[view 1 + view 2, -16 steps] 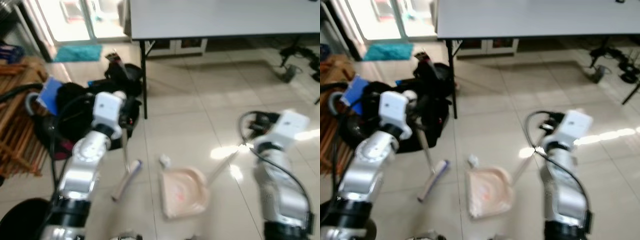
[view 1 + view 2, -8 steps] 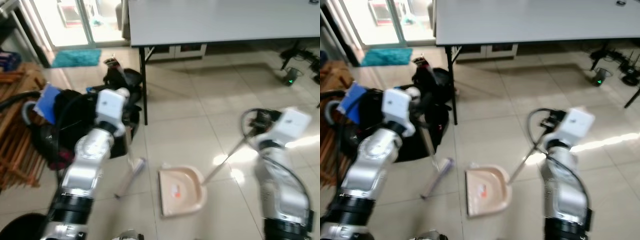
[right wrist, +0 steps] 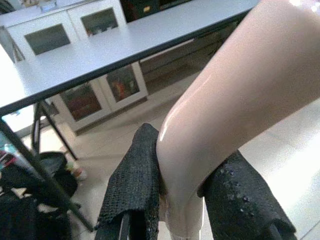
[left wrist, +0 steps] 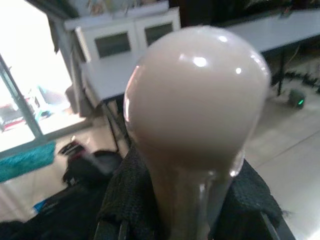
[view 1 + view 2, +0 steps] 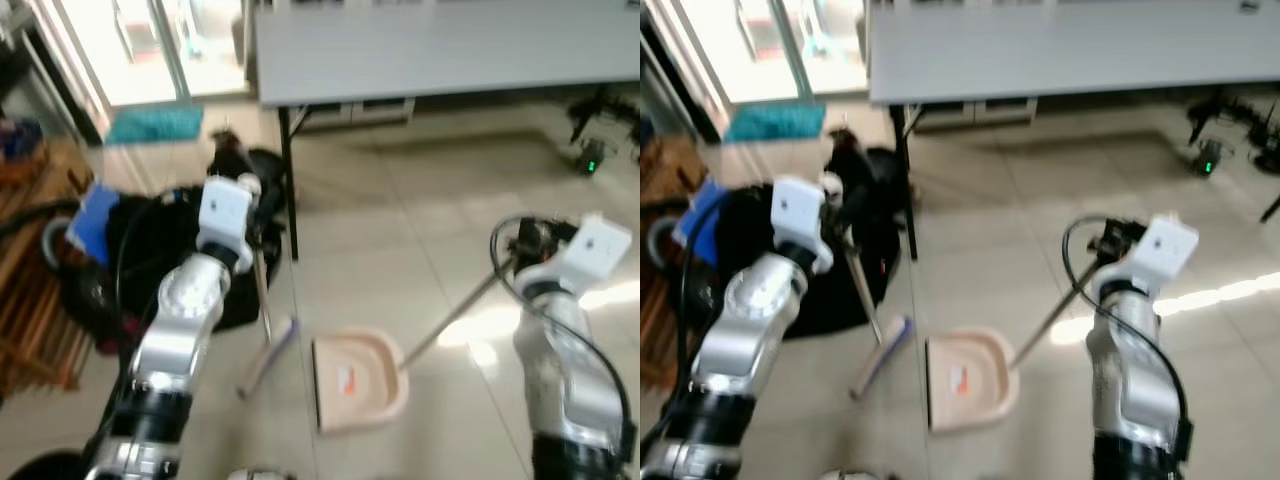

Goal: Sweep floor

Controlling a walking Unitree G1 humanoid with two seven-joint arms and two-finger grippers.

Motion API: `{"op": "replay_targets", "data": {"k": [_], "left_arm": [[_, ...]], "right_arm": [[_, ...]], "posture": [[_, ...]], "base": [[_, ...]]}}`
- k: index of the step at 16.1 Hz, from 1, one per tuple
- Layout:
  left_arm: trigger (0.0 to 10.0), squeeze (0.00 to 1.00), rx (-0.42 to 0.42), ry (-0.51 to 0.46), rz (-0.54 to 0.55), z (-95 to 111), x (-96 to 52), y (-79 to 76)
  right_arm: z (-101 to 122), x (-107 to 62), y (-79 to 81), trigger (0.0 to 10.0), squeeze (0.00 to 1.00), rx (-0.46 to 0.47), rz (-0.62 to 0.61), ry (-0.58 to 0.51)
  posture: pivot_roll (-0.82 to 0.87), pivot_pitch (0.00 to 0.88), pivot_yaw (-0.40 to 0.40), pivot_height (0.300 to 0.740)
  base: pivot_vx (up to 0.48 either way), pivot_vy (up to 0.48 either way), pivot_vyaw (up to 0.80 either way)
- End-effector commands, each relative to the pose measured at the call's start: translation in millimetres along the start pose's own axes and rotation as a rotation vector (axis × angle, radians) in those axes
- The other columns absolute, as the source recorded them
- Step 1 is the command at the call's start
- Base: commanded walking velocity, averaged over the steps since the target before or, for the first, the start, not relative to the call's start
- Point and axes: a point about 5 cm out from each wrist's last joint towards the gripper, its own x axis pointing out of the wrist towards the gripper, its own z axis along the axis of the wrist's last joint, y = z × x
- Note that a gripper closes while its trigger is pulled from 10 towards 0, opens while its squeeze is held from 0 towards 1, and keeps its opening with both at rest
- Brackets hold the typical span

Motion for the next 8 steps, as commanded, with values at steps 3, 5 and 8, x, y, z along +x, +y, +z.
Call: {"op": "replay_targets", "data": {"k": [3,5,8], "left_arm": [[10.0,0.0,0.03,-0.046,-0.008,10.8,4.0,-0.9],[10.0,0.0,0.029,-0.046,-0.009,10.6,4.0,-0.8],[10.0,0.0,0.027,-0.046,-0.009,10.4,4.6,-1.1]], "right_arm": [[9.7,0.3,6.9,10.0,0.0,0.045,0.039,-0.046],[9.4,0.5,8.2,10.0,0.0,0.045,0.046,-0.045],[8.4,1.2,9.5,10.0,0.0,0.043,0.05,-0.046]], "posture": [[-0.06,0.087,0.025,0.74],[-0.06,0.089,0.026,0.74],[-0.05,0.089,0.022,0.74]], "base": [[0.39,0.0,0.0],[0.39,0.0,0.0],[0.39,0.0,0.0]]}}
